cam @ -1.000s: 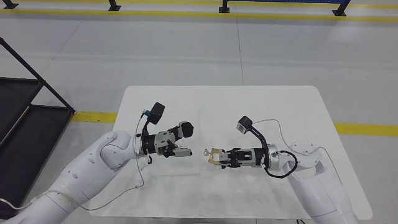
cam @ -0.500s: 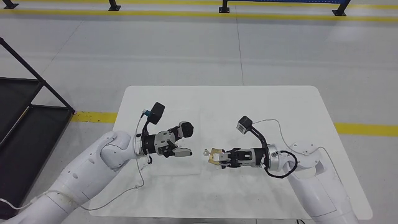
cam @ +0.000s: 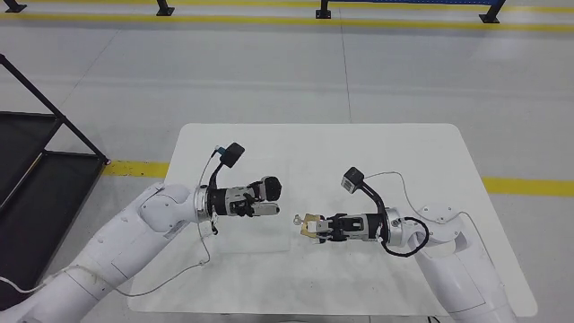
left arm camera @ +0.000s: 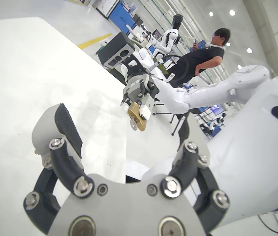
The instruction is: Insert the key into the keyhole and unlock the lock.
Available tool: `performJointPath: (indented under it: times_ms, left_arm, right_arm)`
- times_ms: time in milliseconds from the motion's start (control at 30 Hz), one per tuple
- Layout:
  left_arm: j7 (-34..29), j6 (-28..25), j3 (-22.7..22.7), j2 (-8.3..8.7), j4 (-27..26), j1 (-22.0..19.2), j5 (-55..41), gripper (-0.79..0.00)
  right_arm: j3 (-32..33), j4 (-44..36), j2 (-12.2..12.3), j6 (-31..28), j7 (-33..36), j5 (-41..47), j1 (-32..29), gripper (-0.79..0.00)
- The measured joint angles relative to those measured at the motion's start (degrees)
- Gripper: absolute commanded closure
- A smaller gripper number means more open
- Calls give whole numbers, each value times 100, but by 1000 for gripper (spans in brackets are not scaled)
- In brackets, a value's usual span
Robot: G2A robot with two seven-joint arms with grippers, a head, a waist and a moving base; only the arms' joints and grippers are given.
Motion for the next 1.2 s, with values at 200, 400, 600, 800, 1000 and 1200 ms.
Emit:
performJointPath:
  times_ms: [200, 400, 600, 800, 1000, 1200]
  left_arm:
    - [-1676, 767, 98, 6, 185, -244, -1583, -785]
    - [-2578, 1092, 281, -109, 581, -505, -2136, -785]
    - [-3104, 1393, 536, -286, 857, -790, -2483, -785]
    - [-3152, 1493, 691, -418, 987, -830, -2749, -785]
    - [-3147, 1487, 686, -416, 987, -831, -2737, -785]
    - [-2692, 1225, 702, -481, 856, -556, -2761, -785]
  right_arm:
    - [0, 0, 0, 0, 0, 0, 0, 0]
    - [0, 0, 0, 0, 0, 0, 0, 0]
    - [0, 0, 0, 0, 0, 0, 0, 0]
    - [0, 0, 0, 0, 0, 0, 0, 0]
    - [0, 0, 0, 0, 0, 0, 0, 0]
    - [0, 0, 0, 0, 0, 0, 0, 0]
